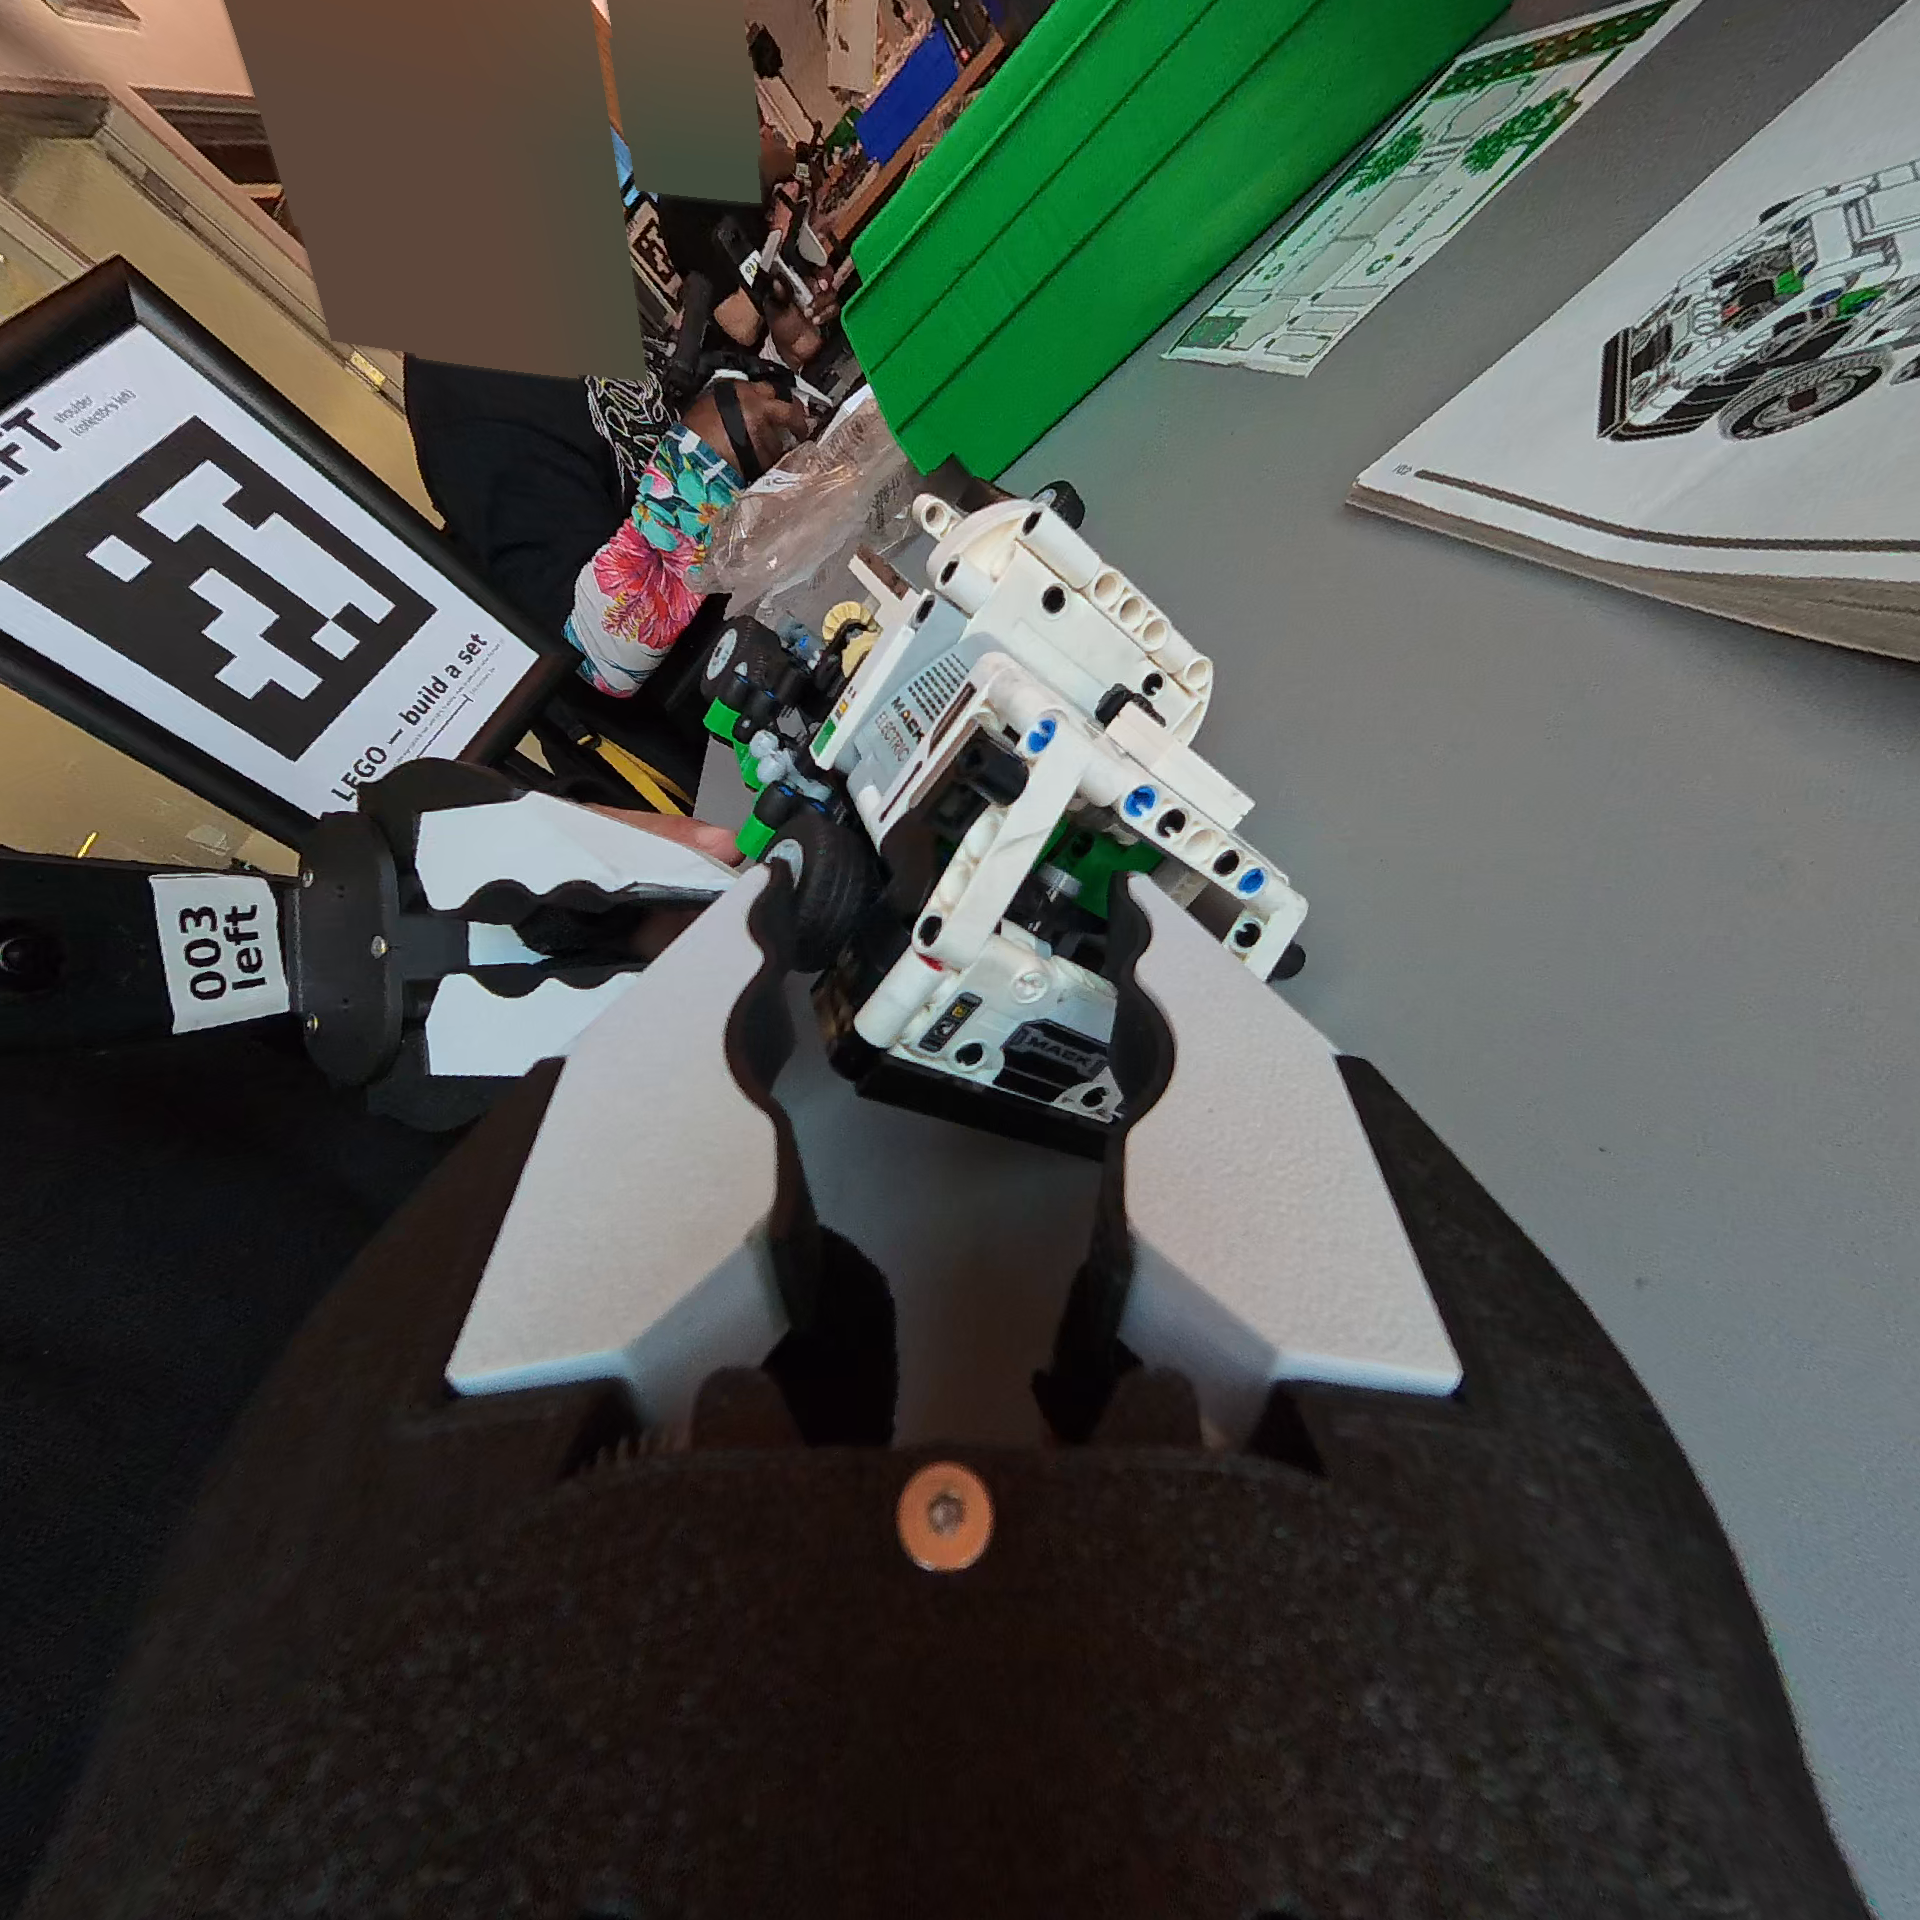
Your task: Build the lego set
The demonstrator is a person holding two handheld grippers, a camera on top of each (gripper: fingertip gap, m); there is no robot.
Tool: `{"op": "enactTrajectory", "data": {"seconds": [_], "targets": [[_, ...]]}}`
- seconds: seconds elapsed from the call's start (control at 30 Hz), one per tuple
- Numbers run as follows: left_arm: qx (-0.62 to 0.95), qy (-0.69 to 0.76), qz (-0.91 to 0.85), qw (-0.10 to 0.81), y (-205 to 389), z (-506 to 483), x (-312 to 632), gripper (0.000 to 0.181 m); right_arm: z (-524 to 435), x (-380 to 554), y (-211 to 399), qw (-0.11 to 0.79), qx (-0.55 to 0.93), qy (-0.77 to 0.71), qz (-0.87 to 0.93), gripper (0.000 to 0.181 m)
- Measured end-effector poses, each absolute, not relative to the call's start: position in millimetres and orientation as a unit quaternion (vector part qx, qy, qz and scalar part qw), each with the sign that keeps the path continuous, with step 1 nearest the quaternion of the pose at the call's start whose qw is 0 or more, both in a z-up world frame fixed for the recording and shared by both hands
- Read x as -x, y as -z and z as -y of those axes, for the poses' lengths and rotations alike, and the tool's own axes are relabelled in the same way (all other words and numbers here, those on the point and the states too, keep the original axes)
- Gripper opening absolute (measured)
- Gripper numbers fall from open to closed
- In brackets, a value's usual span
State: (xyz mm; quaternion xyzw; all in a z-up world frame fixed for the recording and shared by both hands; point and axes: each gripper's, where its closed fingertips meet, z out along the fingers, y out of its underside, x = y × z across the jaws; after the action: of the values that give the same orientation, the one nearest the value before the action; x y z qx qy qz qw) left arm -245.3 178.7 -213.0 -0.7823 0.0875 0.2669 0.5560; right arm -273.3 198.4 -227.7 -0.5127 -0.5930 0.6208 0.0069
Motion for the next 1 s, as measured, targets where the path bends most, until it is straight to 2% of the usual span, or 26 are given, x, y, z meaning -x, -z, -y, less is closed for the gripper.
{"op": "enactTrajectory", "data": {"seconds": [0.6,0.8,0.87,1.0], "targets": [[0.788,-0.285,-0.096,0.537,215,-177,246,0.009,-200,274,227,-0.043,0.522,-0.635,0.568,0.065],[0.79,-0.295,-0.099,0.528,215,-177,245,0.01,-199,274,231,-0.014,0.521,-0.611,0.597,0.073],[0.792,-0.295,-0.1,0.525,217,-178,245,0.009,-200,274,235,-0.018,0.53,-0.598,0.601,0.094],[0.792,-0.3,-0.107,0.52,220,-180,244,0.007,-203,272,237,-0.029,0.538,-0.59,0.602,0.088]]}}
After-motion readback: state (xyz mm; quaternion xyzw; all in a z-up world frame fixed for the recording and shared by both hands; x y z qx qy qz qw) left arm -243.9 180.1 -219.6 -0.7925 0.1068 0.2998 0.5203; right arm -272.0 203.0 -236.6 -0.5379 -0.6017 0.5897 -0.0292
